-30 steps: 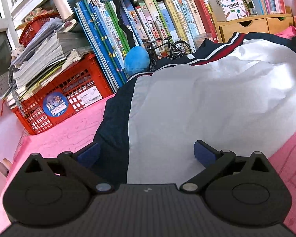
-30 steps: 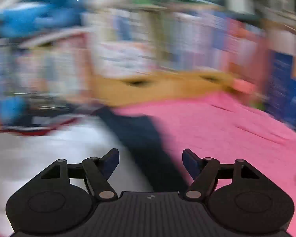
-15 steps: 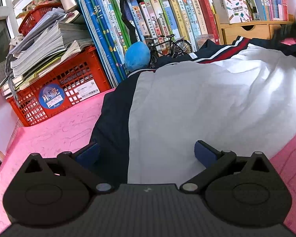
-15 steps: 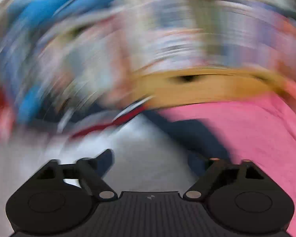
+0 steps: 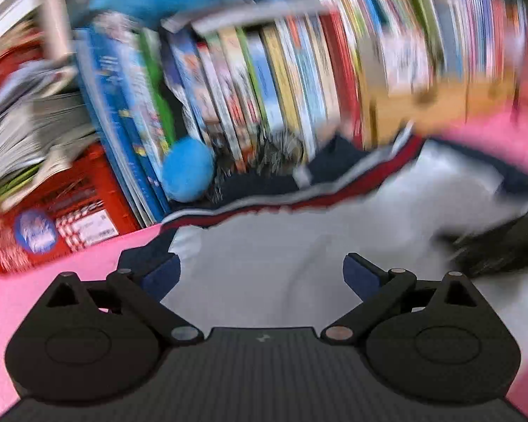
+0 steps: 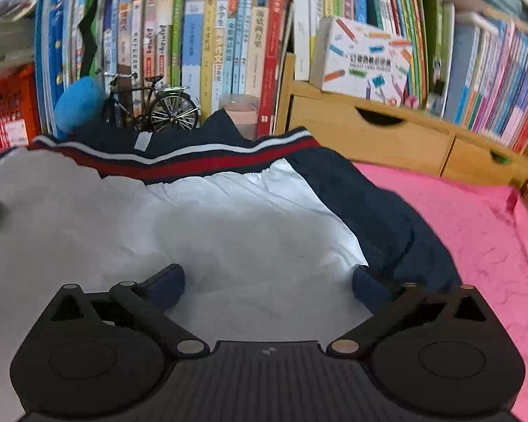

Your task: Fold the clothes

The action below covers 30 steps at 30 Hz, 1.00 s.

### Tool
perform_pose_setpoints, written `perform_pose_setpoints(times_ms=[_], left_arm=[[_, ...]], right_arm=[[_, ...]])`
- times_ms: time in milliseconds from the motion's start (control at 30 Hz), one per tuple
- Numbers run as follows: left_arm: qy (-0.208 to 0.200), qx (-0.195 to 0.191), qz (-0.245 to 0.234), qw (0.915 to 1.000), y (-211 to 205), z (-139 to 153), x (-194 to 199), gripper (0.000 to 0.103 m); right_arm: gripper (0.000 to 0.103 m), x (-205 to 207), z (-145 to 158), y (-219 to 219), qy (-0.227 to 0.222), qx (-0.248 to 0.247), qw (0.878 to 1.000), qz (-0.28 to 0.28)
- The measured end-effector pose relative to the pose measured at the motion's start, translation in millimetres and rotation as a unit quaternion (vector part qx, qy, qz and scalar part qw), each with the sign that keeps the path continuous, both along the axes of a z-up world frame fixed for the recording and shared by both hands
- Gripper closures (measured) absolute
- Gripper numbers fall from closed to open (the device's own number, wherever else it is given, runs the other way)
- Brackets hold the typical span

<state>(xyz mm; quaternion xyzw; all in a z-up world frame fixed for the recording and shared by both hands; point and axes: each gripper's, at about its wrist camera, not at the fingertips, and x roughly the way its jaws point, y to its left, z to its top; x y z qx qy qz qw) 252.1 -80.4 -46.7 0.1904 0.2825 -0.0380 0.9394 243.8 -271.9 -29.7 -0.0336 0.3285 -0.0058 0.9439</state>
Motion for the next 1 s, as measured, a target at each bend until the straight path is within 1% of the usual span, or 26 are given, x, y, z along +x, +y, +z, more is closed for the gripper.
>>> perform_pose_setpoints(times_ms=[33, 67, 100, 133, 200, 233, 300, 333, 367, 400, 433, 467, 533, 600, 667, 733, 833, 867, 900, 1000], left_arm=[[0.002, 0.033, 0.011, 0.9994, 3, -12, 13, 0.002], [0.004, 0.045, 0.025, 0.9987, 13, -20, 26, 0.0], [0.011, 0.029, 0.033, 0.9989, 27, -23, 36, 0.0], [0.028, -0.005, 0.038, 0.9989, 43, -23, 45, 0.0], [0.075, -0.082, 0.051, 0.9925, 71, -18, 60, 0.0], [0.087, -0.103, 0.059, 0.9892, 78, -16, 62, 0.0], [0.1, -0.132, 0.077, 0.9832, 85, -11, 63, 0.0], [0.102, -0.139, 0.092, 0.9808, 84, -7, 61, 0.0], [0.102, -0.142, 0.104, 0.979, 81, -2, 58, 0.002], [0.098, -0.14, 0.108, 0.9793, 75, 5, 52, 0.006], [0.092, -0.135, 0.108, 0.9807, 68, 13, 46, 0.006], [0.08, -0.122, 0.093, 0.985, 58, 21, 38, 0.006], [0.062, -0.082, 0.06, 0.9929, 34, 34, 24, 0.005], [0.059, -0.053, 0.032, 0.9964, 15, 39, 12, 0.004], [0.068, -0.04, 0.009, 0.9969, 1, 38, 5, 0.004], [0.082, -0.026, -0.008, 0.9963, -9, 30, 1, 0.004], [0.099, 0.011, -0.027, 0.9947, -24, 8, 0, 0.004], [0.096, 0.026, -0.028, 0.9947, -29, 1, 1, 0.003], [0.084, 0.038, -0.027, 0.9954, -33, -4, 2, 0.001], [0.055, 0.07, -0.013, 0.9959, -39, -10, 18, 0.0]], right_arm=[[0.0, 1, 0, -2, 0.001, 0.005, 1.0, 0.0], [0.0, 2, -2, -2, 0.001, 0.004, 1.0, 0.0], [0.0, 3, -2, -1, 0.002, 0.002, 1.0, 0.001], [0.0, 3, 1, -2, 0.002, 0.002, 1.0, 0.002], [0.0, 1, 1, -6, 0.003, 0.009, 1.0, 0.005], [0.0, 1, -1, -7, 0.003, 0.012, 1.0, 0.006], [0.0, 1, -2, -8, 0.003, 0.013, 1.0, 0.007], [0.0, 2, -5, -9, 0.003, 0.013, 1.0, 0.007], [0.0, 2, -7, -10, 0.003, 0.013, 1.0, 0.008], [0.0, 2, -7, -10, 0.003, 0.014, 1.0, 0.008], [0.0, 2, -6, -10, 0.002, 0.014, 1.0, 0.008], [0.0, 1, -5, -10, 0.0, 0.015, 1.0, 0.008], [0.0, -6, -1, -13, -0.011, 0.028, 0.999, 0.015], [0.0, -19, 8, -12, -0.002, 0.038, 0.998, 0.048], [0.0, -33, 20, -3, 0.006, 0.028, 0.996, 0.079], [0.0, -49, 26, 6, 0.005, 0.018, 0.994, 0.104], [0.0, -63, 17, 22, 0.016, -0.012, 0.991, 0.129], [0.0, -64, 12, 26, 0.017, -0.022, 0.991, 0.13], [0.0, -63, 11, 25, 0.015, -0.017, 0.991, 0.13], [0.0, -61, 7, 21, 0.01, 0.0, 0.991, 0.13]])
